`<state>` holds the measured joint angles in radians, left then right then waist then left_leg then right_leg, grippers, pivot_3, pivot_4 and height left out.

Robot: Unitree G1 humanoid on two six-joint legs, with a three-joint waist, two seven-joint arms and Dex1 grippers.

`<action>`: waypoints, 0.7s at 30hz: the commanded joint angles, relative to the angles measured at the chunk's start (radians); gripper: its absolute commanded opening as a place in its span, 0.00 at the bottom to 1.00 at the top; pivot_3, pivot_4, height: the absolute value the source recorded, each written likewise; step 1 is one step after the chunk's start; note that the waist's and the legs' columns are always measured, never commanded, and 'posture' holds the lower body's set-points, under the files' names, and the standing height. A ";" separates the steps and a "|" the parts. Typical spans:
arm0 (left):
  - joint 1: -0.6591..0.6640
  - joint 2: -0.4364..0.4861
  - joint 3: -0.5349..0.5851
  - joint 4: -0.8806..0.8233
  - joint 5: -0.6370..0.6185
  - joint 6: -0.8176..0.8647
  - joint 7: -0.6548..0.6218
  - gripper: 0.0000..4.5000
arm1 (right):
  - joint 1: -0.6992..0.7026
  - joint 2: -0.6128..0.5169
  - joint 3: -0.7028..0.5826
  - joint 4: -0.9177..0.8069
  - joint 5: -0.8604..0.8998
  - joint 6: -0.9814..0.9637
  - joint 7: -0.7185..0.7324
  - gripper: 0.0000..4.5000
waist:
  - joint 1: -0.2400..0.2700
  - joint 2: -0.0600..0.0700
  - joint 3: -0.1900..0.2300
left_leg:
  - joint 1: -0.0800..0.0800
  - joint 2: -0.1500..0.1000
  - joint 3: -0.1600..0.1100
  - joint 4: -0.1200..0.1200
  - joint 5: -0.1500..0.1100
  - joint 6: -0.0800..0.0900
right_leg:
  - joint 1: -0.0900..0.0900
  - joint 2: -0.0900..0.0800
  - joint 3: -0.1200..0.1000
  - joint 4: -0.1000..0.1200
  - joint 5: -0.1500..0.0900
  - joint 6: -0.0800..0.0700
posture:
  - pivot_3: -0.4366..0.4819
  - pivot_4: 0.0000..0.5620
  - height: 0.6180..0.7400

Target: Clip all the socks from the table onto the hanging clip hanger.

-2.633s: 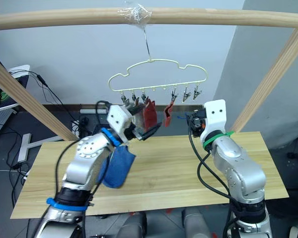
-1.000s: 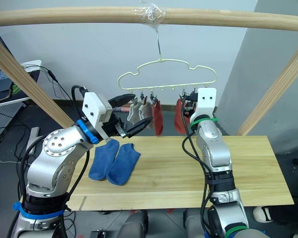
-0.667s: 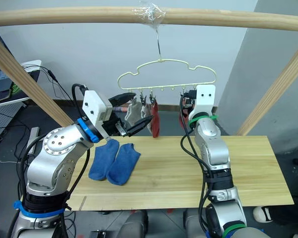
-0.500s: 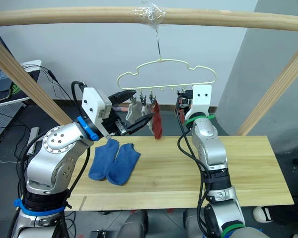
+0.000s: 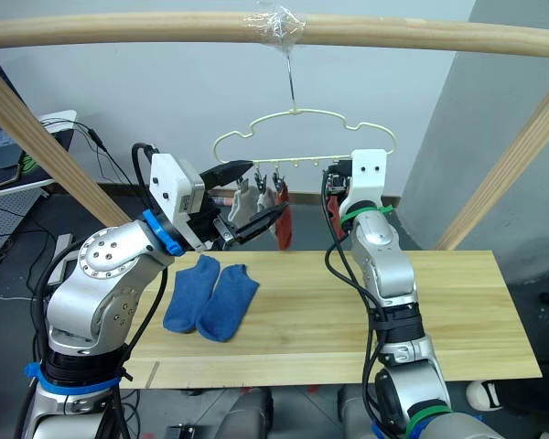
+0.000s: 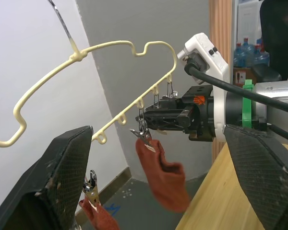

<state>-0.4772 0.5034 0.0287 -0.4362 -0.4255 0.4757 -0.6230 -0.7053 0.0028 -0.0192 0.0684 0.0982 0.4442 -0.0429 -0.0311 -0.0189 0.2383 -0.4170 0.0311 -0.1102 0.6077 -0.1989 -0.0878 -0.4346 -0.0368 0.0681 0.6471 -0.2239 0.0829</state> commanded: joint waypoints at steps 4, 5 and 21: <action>-0.024 -0.007 0.014 -0.047 -0.040 0.008 0.007 1.00 | -0.040 -0.004 -0.008 -0.005 -0.006 -0.039 0.003 0.36 | 0.000 0.000 0.000 | 0.000 0.000 0.000 0.000 0.000 0.000 | 0.000 0.000 0.000 0.000 0.000 0.000 | 0.60 0.39 1.00; -0.026 -0.009 0.016 -0.049 -0.049 0.014 0.008 1.00 | -0.040 -0.005 -0.008 -0.003 -0.006 -0.041 0.004 0.36 | 0.000 0.000 0.000 | 0.000 0.000 0.000 0.000 0.000 0.000 | 0.000 0.000 0.000 0.000 0.000 0.000 | 0.60 0.39 1.00; 0.018 -0.027 0.008 -0.050 -0.054 0.032 0.050 1.00 | -0.030 -0.040 -0.022 -0.013 0.002 -0.036 0.021 0.00 | 0.000 0.000 0.000 | 0.000 0.000 0.000 0.000 0.000 0.000 | 0.000 0.000 0.000 0.000 0.001 -0.001 | 0.59 0.40 1.00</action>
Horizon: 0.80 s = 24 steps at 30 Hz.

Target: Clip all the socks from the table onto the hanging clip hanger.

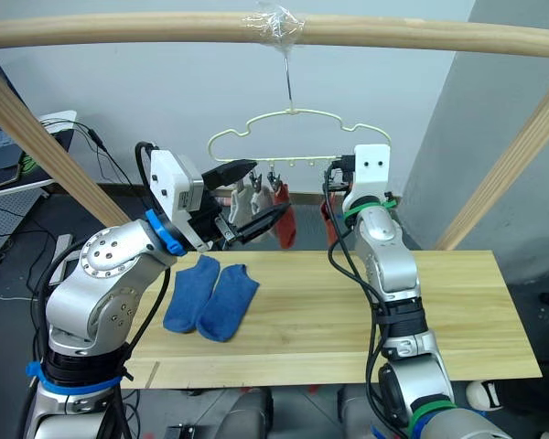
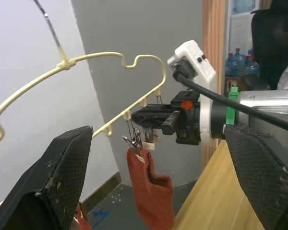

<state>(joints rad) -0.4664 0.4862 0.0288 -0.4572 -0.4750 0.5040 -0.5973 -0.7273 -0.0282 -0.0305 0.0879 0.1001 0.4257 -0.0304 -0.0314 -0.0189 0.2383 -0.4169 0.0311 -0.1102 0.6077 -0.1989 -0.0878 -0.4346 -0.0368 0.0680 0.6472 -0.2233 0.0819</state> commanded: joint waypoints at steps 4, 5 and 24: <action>0.124 -0.076 -0.014 0.016 0.024 0.058 0.122 1.00 | -0.010 -0.062 -0.018 -0.064 0.034 0.074 0.081 0.00 | 0.000 0.000 0.000 | 0.001 0.000 0.001 0.000 0.000 0.000 | 0.001 0.000 0.001 -0.001 0.000 0.001 | 0.57 0.41 1.00; 0.163 -0.083 -0.024 0.049 0.062 0.045 0.146 1.00 | -0.013 -0.074 -0.021 -0.077 0.050 0.106 0.099 0.00 | 0.000 0.000 0.000 | 0.001 0.000 0.001 0.000 0.000 0.000 | 0.001 0.000 0.001 0.000 0.000 0.000 | 0.57 0.41 1.00; 0.204 -0.217 -0.078 0.709 0.416 -0.142 0.390 1.00 | 0.049 -0.133 -0.038 -0.276 0.121 0.380 0.147 0.00 | 0.001 0.000 0.000 | 0.001 0.000 0.000 0.001 0.000 0.000 | 0.001 0.000 0.000 0.000 -0.002 0.004 | 0.49 0.45 1.00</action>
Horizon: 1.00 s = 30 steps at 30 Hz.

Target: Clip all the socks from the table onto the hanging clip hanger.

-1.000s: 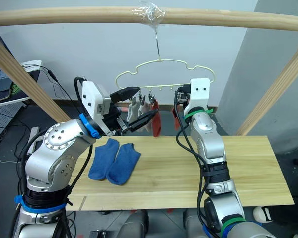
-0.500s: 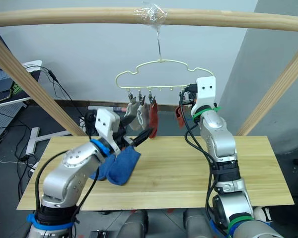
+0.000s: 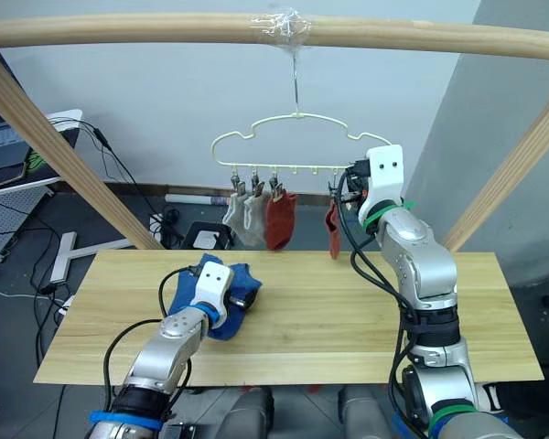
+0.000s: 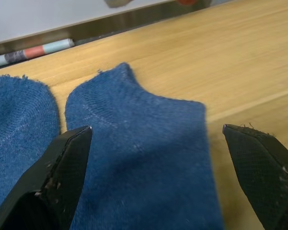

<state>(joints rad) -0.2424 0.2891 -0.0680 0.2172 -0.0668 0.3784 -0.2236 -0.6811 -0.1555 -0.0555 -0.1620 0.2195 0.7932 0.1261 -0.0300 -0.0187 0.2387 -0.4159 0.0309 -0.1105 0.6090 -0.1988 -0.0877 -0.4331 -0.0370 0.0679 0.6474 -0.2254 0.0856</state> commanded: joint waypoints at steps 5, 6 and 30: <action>-0.069 -0.036 0.019 0.143 0.006 0.012 -0.007 1.00 | -0.001 -0.005 -0.018 -0.031 0.002 0.026 -0.015 0.00 | -0.002 0.000 0.000 | 0.000 0.000 0.000 -0.001 0.000 0.000 | 0.000 0.000 0.000 0.000 0.001 -0.001 | 0.48 0.44 1.00; -0.073 -0.035 0.016 0.154 0.005 0.019 -0.020 1.00 | -0.001 -0.005 -0.018 -0.033 0.002 0.029 -0.015 0.00 | -0.001 0.000 0.000 | 0.000 0.000 0.000 -0.001 0.000 0.000 | 0.000 0.000 0.000 0.000 0.001 -0.001 | 0.48 0.44 1.00; -0.002 -0.175 -0.093 -0.143 -0.079 -0.066 -0.227 0.01 | -0.133 -0.013 -0.278 -0.034 0.177 0.372 -0.052 0.00 | -0.001 0.000 0.000 | 0.000 0.000 0.000 0.000 0.000 0.000 | 0.002 0.000 -0.001 -0.002 0.000 0.000 | 0.46 0.39 1.00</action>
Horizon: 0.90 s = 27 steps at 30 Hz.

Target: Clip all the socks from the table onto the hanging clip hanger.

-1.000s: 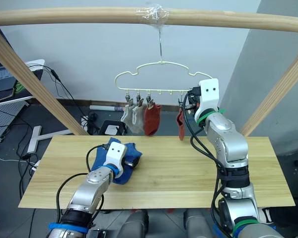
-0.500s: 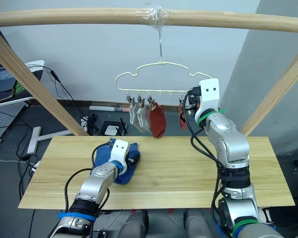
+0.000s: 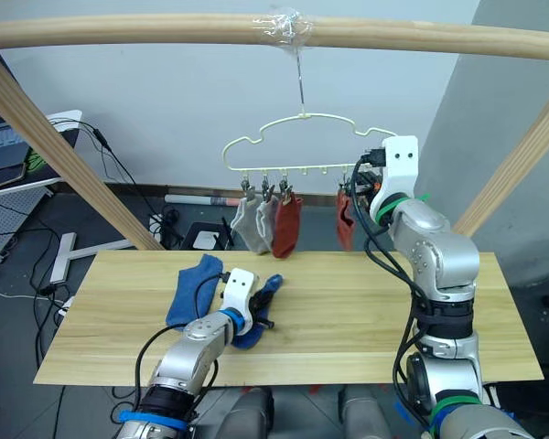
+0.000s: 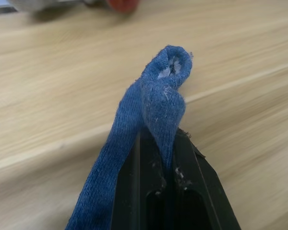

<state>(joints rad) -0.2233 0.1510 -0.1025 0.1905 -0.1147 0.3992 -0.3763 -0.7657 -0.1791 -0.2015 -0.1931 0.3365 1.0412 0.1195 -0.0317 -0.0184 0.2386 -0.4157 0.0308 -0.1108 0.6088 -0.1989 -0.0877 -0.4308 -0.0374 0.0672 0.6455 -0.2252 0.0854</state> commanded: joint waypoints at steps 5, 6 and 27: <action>-0.105 -0.090 -0.166 -0.255 -0.017 -0.187 -0.150 0.01 | -0.165 0.048 -0.321 0.021 0.120 0.347 -0.120 0.00 | 0.004 0.000 0.000 | -0.001 -0.001 0.000 0.000 0.000 0.000 | 0.000 -0.001 0.000 -0.001 0.002 -0.004 | 0.46 0.39 1.00; -0.123 -0.101 -0.175 -0.267 -0.017 -0.201 -0.152 0.01 | -0.185 0.052 -0.346 0.022 0.127 0.384 -0.127 0.00 | 0.003 0.000 0.000 | -0.001 -0.001 0.000 0.000 0.000 0.000 | 0.000 -0.001 0.000 -0.001 0.002 -0.004 | 0.46 0.39 1.00; -0.323 -0.202 -0.189 -0.005 0.136 -0.415 0.005 0.01 | -0.265 0.145 -0.526 -0.034 0.147 0.573 -0.238 0.00 | -0.002 0.001 0.000 | -0.002 -0.001 -0.001 0.000 0.000 0.000 | 0.000 -0.001 -0.001 -0.001 0.000 0.000 | 0.40 0.38 1.00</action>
<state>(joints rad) -0.5226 -0.0365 -0.2984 0.1972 0.0068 0.0180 -0.3928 -1.0368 -0.0246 -0.7049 -0.1957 0.4829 1.6057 -0.0898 -0.0338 -0.0177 0.2384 -0.4174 0.0294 -0.1118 0.6092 -0.1990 -0.0874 -0.4303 -0.0382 0.0659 0.6441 -0.2248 0.0851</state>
